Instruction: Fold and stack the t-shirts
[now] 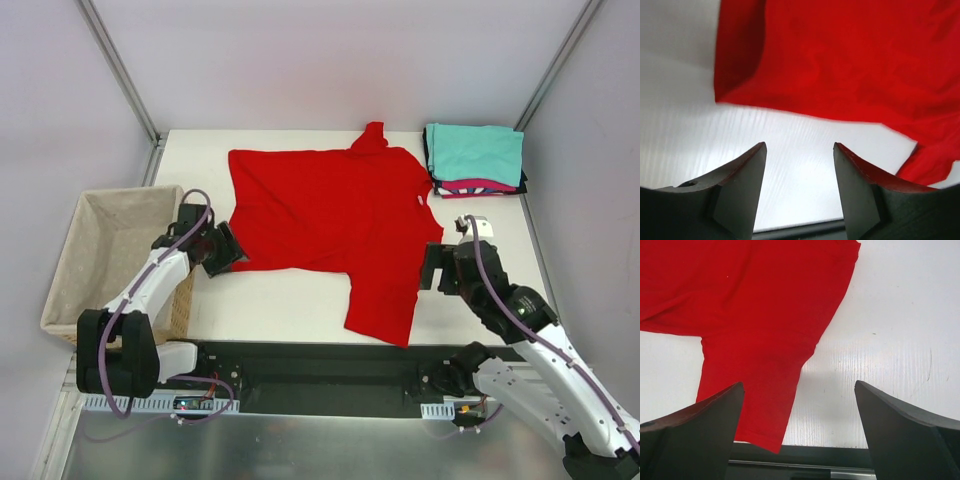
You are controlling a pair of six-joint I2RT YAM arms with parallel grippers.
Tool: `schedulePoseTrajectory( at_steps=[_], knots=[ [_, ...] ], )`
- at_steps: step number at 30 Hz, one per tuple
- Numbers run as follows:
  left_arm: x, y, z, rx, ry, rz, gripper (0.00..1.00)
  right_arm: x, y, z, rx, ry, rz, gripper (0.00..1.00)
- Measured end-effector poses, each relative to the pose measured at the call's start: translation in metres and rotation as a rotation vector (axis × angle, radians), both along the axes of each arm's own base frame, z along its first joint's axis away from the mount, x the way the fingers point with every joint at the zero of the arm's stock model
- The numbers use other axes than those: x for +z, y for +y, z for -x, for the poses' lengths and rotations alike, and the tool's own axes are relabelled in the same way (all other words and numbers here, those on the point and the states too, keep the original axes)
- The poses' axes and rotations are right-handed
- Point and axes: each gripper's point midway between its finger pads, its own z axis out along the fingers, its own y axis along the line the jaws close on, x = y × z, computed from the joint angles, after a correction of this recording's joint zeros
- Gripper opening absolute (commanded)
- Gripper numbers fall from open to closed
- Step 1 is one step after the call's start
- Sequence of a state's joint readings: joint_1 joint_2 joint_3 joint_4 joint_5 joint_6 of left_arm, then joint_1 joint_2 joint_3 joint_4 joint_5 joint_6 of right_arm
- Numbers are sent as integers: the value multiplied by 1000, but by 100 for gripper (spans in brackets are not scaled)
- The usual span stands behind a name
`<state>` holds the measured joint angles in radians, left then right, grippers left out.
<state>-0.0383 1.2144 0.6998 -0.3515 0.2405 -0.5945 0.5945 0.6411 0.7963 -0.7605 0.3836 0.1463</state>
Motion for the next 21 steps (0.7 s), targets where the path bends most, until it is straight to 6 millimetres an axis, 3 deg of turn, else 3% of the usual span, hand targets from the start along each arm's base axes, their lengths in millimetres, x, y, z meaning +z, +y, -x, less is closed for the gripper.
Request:
schedulePoseTrajectory(
  at_steps=[6, 12, 14, 17, 21],
  knots=[
    [-1, -28, 37, -117, 160, -63, 56, 0, 3, -2, 6, -1, -6, 96],
    [52, -29, 12, -142, 59, -151, 56, 2, 3, -1, 9, -10, -14, 97],
    [59, -25, 6, -140, 40, -180, 57, 3, 3, -1, 10, -14, -16, 96],
    [49, -15, 11, -133, 82, -230, 56, 5, 3, 0, 11, -21, -20, 97],
    [18, -5, 35, -125, 185, -269, 56, 8, 2, 1, 11, -34, -29, 97]
  ],
)
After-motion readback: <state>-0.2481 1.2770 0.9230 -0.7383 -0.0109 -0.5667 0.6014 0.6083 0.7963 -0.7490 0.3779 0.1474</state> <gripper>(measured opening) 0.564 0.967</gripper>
